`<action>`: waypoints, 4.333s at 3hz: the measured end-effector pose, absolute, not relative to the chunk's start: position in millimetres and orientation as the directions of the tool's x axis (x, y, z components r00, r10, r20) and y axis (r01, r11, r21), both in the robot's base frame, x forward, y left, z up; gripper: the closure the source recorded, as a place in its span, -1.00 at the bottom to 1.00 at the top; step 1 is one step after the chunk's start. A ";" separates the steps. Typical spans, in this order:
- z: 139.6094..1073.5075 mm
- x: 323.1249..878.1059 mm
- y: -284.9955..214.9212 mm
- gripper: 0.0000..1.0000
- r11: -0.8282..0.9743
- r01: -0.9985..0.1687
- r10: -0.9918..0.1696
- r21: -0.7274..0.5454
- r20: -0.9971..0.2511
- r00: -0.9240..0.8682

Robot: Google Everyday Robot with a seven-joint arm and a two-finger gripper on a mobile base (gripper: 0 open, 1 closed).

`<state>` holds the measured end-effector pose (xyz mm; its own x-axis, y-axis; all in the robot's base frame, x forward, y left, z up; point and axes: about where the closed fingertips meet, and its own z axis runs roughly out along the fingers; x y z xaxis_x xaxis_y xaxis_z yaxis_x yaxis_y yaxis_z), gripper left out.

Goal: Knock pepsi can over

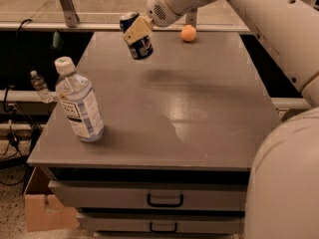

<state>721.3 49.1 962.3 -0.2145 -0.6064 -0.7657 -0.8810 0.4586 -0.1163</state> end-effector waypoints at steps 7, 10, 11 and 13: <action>885.6 639.2 72.9 -0.74 0.118 -0.993 -0.917 -0.004 -0.385 -0.108; 874.6 648.7 47.1 -1.00 0.126 -0.992 -0.872 0.007 -0.475 -0.114; 871.1 645.3 -17.0 -1.00 0.201 -0.980 -0.813 -0.007 -0.559 -0.163; 883.8 619.9 -115.2 -1.00 0.357 -0.933 -0.680 -0.033 -0.694 -0.235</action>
Offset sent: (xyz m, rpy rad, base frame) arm -0.0868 -0.0391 -0.0675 -0.4734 0.2997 0.1909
